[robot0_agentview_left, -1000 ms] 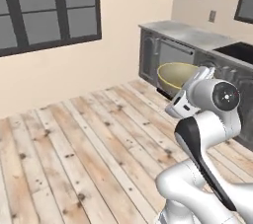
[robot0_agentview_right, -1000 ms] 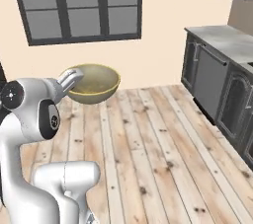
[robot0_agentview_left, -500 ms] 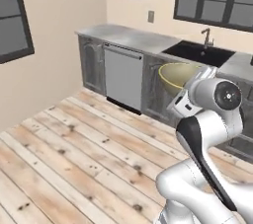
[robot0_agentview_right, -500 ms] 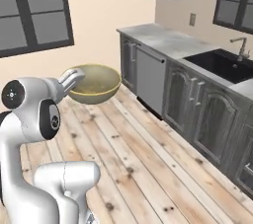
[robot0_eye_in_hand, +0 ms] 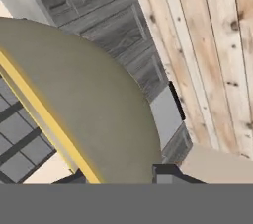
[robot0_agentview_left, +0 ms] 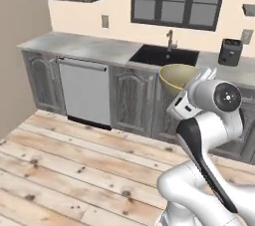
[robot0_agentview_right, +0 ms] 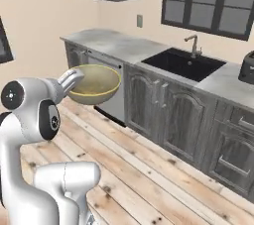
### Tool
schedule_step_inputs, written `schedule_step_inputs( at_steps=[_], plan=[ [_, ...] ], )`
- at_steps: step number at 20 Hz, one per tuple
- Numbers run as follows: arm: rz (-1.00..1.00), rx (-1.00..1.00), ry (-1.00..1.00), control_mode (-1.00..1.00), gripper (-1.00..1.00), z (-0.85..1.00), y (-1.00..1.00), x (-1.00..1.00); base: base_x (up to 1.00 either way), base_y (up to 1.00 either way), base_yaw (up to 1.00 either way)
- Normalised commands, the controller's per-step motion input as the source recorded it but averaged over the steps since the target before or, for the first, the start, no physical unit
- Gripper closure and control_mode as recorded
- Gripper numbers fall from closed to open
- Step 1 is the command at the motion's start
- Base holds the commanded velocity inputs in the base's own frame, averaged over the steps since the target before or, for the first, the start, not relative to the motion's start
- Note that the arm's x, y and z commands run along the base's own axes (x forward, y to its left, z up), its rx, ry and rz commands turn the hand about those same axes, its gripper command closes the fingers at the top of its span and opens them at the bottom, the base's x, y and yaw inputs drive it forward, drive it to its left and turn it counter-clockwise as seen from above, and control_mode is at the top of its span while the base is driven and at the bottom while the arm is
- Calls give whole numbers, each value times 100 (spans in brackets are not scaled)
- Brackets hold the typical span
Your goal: Move the bowls from the cabinet to the plates on the dining table.
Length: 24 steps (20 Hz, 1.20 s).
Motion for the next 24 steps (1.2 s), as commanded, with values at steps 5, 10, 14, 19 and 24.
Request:
schedule_step_inputs(
  at_steps=[5, 10, 14, 19, 24],
  plan=[
    [0, 0, 0, 100, 100, 0, 0, 0, 53, 0, -69],
    [0, 0, 0, 100, 100, 0, 0, 0, 41, 0, -72],
    [0, 0, 0, 100, 100, 0, 0, 0, 43, 0, -71],
    [0, 0, 0, 100, 100, 0, 0, 0, 44, 0, -71],
    [0, 0, 0, 100, 100, 0, 0, 0, 64, 0, -67]
  ],
)
